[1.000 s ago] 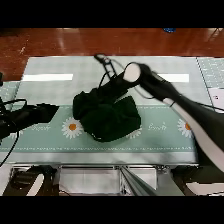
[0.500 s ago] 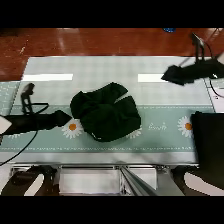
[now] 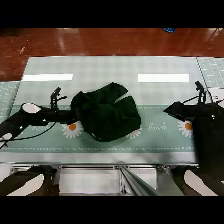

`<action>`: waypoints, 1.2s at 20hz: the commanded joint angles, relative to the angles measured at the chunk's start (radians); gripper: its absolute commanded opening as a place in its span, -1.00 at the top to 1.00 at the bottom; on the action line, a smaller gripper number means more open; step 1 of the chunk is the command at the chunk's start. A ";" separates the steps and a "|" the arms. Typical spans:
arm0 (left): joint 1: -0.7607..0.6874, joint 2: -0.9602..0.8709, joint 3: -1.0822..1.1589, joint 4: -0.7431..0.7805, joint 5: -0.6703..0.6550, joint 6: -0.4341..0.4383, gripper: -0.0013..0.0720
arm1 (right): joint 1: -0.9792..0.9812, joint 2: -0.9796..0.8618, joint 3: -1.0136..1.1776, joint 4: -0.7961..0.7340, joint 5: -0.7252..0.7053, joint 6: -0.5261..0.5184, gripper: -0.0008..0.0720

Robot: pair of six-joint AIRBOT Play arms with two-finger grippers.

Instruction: Fold the shirts.

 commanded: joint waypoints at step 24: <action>0.077 -0.039 0.554 -0.056 -0.436 0.044 0.90 | 0.388 -0.290 0.700 0.093 0.085 -0.008 0.92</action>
